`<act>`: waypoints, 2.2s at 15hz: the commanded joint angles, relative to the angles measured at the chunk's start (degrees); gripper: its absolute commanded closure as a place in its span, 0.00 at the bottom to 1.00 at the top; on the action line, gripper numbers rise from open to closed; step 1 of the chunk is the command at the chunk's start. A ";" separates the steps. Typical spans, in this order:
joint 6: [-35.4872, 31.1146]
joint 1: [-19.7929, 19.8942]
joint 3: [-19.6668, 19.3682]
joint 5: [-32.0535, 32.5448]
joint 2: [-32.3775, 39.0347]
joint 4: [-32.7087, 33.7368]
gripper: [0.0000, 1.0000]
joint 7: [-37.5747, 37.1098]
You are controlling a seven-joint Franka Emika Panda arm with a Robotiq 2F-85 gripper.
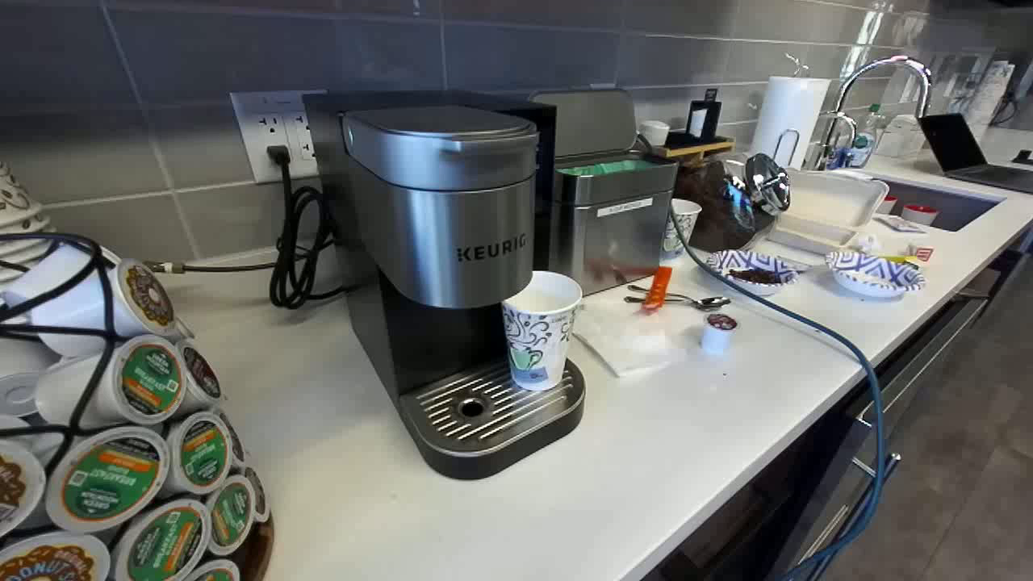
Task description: Put the purple packet in the pack, and then pour the bowl's contents into the empty one
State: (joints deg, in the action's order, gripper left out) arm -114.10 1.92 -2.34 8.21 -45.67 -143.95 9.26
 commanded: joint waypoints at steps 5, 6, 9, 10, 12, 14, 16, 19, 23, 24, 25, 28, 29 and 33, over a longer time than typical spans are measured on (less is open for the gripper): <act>0.15 -0.47 -0.32 0.30 0.03 0.12 0.00 -0.28; 0.15 -0.47 -0.32 0.30 0.03 0.12 0.00 -0.28; 0.15 -0.47 -0.32 0.30 0.03 0.12 0.00 -0.28; 0.15 -0.47 -0.32 0.30 0.03 0.12 0.00 -0.28; 0.15 -0.47 -0.32 0.30 0.03 0.12 0.00 -0.28; 0.41 0.17 0.44 0.91 2.11 1.36 0.00 -1.56; -2.16 0.69 0.06 0.53 6.86 3.20 0.00 -3.14; -7.80 2.57 -0.84 -0.09 14.15 5.55 0.00 -7.24; -11.82 1.90 -4.77 -5.81 21.82 8.62 0.00 -5.98; -11.13 3.46 -2.83 -2.67 17.78 5.61 0.00 -7.62; -11.70 3.35 -3.57 -3.80 19.68 6.58 0.00 -6.82; -11.82 3.05 -3.90 -4.90 21.96 8.41 0.00 -6.41; -10.89 2.29 -5.15 -8.68 23.20 9.78 0.00 -6.33; -12.91 2.32 -10.16 -20.97 31.40 13.23 0.00 -4.43</act>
State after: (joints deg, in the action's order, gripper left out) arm -125.80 4.63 -8.87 -5.00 -21.41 -134.37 2.45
